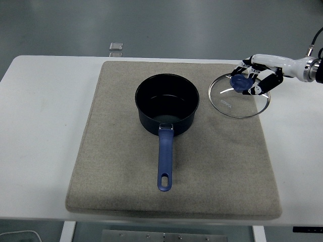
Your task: Lift the pot lid and place it to the right of the pot.
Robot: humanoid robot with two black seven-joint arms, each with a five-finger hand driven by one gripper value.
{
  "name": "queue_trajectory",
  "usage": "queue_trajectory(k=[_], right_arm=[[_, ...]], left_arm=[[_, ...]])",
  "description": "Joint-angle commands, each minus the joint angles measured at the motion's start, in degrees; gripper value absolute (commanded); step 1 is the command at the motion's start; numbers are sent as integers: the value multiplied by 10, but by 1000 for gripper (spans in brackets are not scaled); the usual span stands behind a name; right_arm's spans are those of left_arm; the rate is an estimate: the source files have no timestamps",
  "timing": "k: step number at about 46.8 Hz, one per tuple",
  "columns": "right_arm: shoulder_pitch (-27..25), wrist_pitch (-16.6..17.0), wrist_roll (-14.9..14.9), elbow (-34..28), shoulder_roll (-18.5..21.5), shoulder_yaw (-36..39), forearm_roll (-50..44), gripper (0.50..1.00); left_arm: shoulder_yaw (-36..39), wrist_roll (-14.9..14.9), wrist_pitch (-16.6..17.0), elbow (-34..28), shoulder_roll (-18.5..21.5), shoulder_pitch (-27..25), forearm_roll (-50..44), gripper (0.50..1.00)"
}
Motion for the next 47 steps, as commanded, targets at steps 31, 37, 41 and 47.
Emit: queue_trajectory(k=[31,37,41,47], right_arm=[[-29,-35,0,-23,32,-13,4,500],[-34,-35,0,-23,33,-12,4,535],[-34,-33,0,-22,33,-12,4,578],[-34,-31,0,-22,32,-12,6,702]], left_arm=[[0,0,0,-1,0,0,0,1000],[0,0,0,0,0,0,0,1000],[0,0,0,-1,0,0,0,1000],[0,0,0,0,0,0,0,1000]])
